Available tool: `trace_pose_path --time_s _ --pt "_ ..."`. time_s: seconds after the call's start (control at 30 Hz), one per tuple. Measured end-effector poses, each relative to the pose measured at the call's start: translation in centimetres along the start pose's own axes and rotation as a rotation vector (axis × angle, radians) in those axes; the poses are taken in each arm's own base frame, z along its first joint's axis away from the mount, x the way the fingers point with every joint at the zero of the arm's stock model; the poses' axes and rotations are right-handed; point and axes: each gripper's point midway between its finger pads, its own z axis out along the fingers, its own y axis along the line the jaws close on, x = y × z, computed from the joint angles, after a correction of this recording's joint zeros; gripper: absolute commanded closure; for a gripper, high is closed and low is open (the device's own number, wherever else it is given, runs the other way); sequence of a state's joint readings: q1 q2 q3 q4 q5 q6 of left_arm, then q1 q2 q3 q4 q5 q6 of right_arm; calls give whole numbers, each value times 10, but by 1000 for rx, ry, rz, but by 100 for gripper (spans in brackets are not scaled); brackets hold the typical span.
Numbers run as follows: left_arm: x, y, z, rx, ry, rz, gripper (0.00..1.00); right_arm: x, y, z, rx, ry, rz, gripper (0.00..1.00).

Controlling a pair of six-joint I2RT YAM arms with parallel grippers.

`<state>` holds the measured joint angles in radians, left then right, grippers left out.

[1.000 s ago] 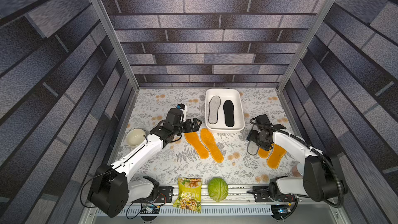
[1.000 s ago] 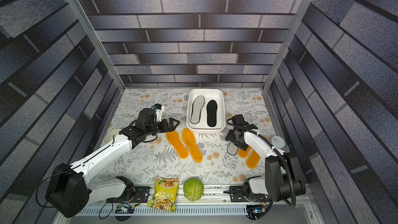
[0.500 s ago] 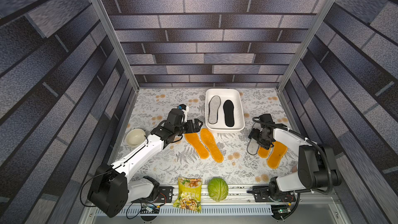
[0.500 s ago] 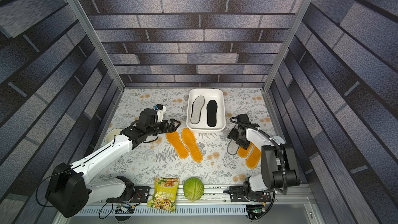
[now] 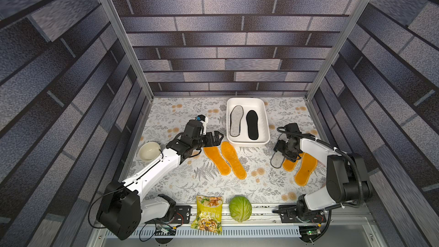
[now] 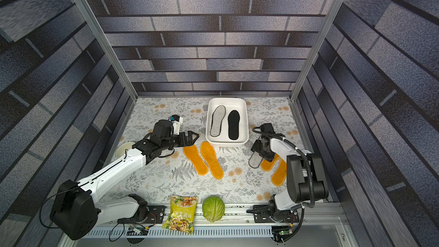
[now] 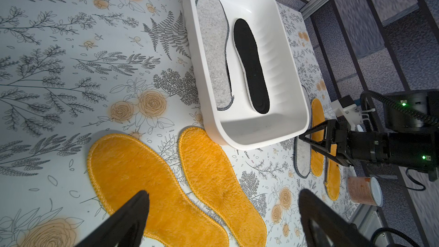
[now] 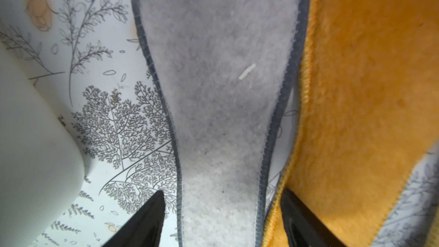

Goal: Put the insoles into the storage box
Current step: Adjust the insole at the center of the board.

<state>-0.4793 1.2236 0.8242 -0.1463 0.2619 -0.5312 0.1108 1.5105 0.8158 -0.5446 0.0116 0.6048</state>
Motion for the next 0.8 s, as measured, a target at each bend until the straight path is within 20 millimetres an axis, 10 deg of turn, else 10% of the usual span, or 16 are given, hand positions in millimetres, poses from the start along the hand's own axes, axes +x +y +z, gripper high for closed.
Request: trace_pose_path --time_s 0.43,0.8 --pt "0 0 0 0 0 0 0 -21 11 -31 -17 -70 18 23" --pt "0 1 0 -4 1 1 0 -17 4 -5 52 3 52 25"
